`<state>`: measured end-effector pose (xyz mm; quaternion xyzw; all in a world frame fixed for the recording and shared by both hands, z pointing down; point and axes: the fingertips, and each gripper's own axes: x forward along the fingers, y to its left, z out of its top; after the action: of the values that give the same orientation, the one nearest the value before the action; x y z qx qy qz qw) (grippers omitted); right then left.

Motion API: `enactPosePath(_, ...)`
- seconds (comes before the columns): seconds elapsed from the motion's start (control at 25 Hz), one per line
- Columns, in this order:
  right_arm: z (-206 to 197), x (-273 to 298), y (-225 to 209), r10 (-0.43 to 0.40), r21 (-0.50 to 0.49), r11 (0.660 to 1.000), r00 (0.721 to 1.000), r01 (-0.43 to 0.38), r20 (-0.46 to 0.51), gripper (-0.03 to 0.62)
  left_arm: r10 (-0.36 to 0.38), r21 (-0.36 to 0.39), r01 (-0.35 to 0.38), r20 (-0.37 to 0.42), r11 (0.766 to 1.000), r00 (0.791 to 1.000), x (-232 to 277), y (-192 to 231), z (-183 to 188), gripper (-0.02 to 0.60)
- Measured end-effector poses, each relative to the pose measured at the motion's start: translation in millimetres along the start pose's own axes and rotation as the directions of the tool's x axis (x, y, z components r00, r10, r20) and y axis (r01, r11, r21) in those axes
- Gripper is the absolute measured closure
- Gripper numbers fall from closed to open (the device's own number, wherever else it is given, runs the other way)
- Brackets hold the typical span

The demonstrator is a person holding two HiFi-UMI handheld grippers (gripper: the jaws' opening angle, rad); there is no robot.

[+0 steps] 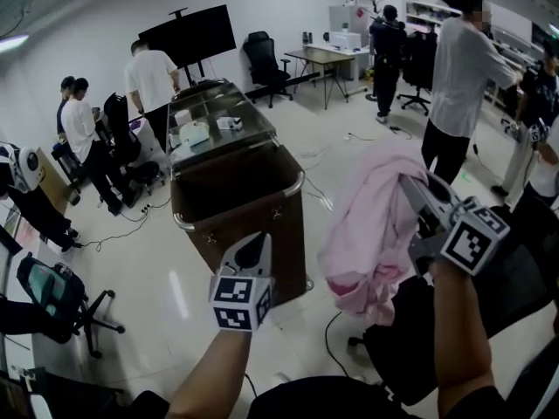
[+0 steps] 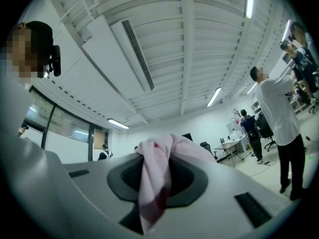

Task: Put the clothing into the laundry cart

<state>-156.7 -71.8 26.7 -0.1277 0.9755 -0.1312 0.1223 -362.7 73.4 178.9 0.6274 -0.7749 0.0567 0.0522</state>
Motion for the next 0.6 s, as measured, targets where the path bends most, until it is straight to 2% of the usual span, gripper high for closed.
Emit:
enactPosePath(0.36, 19, 85, 71, 0.075, -0.082, 0.994, 0.996, -0.071, 0.038, 0.507, 0.073, 0.010, -0.073, 0.006, 0.997, 0.997, -38, 92, -4, 0.581)
enactPosePath(0.6, 20, 139, 114, 0.102, -0.100, 0.990, 0.993, -0.097, 0.054, 0.507, 0.092, 0.009, -0.092, -0.006, 0.996, 0.996, -54, 141, -15, 0.581)
